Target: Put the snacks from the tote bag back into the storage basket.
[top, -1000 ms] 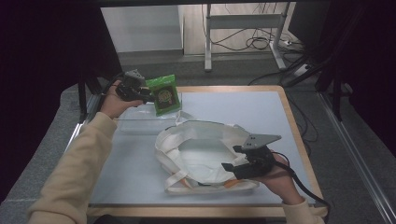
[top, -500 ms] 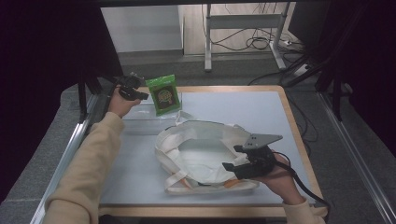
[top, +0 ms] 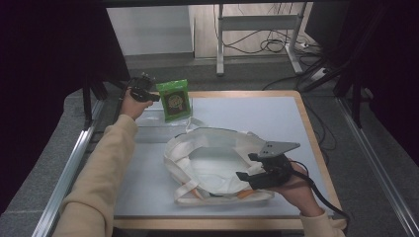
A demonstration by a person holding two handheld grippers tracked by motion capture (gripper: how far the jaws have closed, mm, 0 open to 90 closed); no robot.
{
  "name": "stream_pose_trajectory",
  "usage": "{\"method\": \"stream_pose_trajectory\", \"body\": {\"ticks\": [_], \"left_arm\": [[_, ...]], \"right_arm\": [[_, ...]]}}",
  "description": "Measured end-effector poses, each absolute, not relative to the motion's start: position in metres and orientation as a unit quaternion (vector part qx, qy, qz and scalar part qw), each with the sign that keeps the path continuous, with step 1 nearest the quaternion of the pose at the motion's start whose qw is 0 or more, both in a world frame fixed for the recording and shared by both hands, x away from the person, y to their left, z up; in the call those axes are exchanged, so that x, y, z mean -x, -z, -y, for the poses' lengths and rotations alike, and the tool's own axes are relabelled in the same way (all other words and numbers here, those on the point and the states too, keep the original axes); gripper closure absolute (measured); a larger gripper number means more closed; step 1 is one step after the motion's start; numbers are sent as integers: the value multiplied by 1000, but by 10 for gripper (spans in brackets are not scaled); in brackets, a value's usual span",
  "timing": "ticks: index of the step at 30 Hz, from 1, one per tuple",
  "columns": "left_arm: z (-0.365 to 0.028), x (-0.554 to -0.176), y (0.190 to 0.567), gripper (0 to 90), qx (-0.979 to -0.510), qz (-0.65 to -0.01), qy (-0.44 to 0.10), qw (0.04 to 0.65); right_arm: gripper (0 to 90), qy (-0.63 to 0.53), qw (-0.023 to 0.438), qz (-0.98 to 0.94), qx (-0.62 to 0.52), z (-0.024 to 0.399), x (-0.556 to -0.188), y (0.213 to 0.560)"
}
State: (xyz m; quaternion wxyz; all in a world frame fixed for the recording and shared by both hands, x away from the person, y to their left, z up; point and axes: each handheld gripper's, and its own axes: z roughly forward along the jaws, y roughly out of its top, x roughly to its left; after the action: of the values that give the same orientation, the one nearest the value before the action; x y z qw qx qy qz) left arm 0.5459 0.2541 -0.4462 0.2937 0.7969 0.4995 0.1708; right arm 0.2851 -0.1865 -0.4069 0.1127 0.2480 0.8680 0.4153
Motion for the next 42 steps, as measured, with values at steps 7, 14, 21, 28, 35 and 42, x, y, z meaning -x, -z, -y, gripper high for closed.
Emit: {"method": "stream_pose_trajectory", "body": {"ticks": [7,14,21,28,35,42], "left_arm": [[-245,-553,447,900,-797,-502,-169,289],[-238,-560,444,900,-793,-509,-169,289],[-239,-563,447,900,-791,-520,-162,278],[-250,-558,445,900,-790,-522,-164,277],[-262,-549,439,900,-789,-520,-163,284],[-265,-522,429,900,-800,-492,-154,307]], "right_arm": [[272,-414,112,-869,-247,187,-284,407],[272,-414,113,-869,-248,188,-284,406],[272,-411,115,-870,-247,188,-284,406],[272,-411,115,-870,-247,188,-284,406],[272,-410,114,-871,-247,187,-284,407],[272,-411,112,-870,-249,187,-284,407]]}}
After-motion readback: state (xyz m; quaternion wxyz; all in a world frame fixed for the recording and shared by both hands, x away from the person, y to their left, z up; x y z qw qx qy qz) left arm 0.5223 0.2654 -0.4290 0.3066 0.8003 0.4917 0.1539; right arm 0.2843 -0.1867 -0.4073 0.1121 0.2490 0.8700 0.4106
